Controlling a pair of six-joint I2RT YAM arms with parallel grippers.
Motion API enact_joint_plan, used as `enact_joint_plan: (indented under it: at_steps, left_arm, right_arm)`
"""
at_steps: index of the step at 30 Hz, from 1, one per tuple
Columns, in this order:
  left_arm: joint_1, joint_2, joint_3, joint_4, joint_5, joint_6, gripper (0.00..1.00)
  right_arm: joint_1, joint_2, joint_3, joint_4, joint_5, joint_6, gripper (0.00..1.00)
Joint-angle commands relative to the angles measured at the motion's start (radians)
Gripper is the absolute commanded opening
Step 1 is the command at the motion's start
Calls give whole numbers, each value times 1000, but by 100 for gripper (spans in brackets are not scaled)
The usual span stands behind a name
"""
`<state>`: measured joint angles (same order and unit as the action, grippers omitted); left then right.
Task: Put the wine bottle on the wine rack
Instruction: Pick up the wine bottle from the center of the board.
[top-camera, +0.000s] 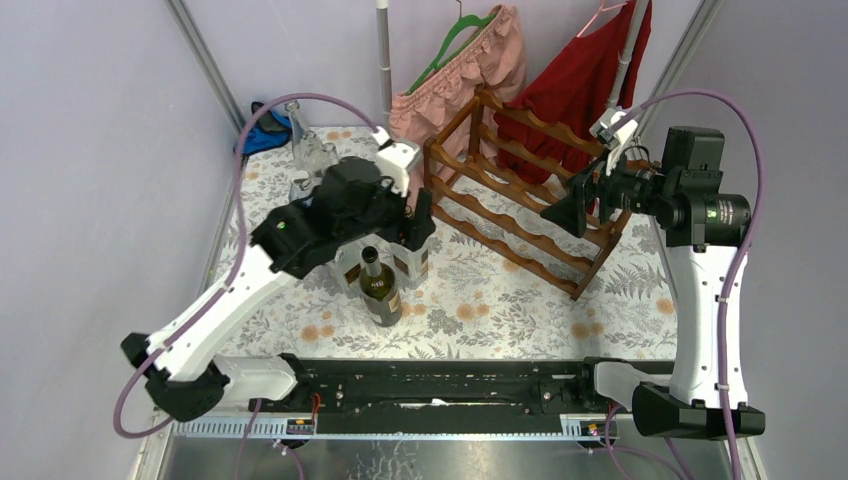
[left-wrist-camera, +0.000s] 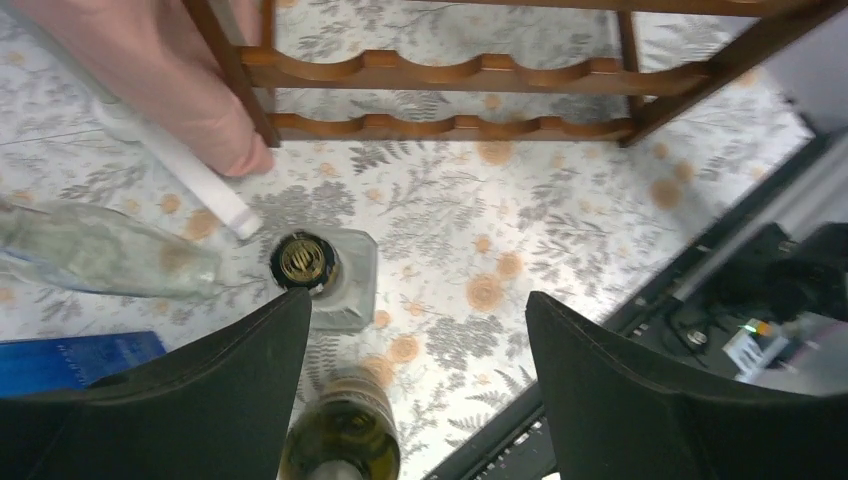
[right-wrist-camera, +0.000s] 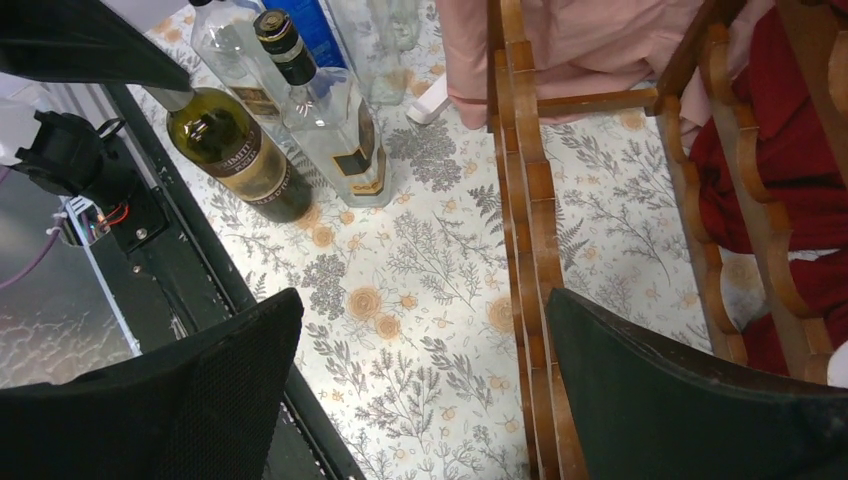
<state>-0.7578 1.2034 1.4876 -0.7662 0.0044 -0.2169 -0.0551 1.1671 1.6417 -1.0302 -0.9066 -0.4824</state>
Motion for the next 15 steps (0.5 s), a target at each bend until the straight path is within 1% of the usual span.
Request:
enact_joint_plan:
  at_steps: [1,4,9,13,15]
  left_arm:
    - [-57,98,103,-56,-280,56,85]
    - [-62,134,125,-64,-343,74,85]
    - [-63,173,128,-79,-318,85,85]
    - [-63,209,137,-135,-329,82,84]
    - [-62,211,174,-173,-313,68,84]
  right_arm:
    - [-3,-36,-60,132,-70,18,100]
    - [-3,-43,-85,145,-79,19,100]
    - [-2,-48,-149,178,-105,35,100]
    - [-2,-52,-168,182,-125,32,100]
    - [-2,-50,-172,181,-136,30,100]
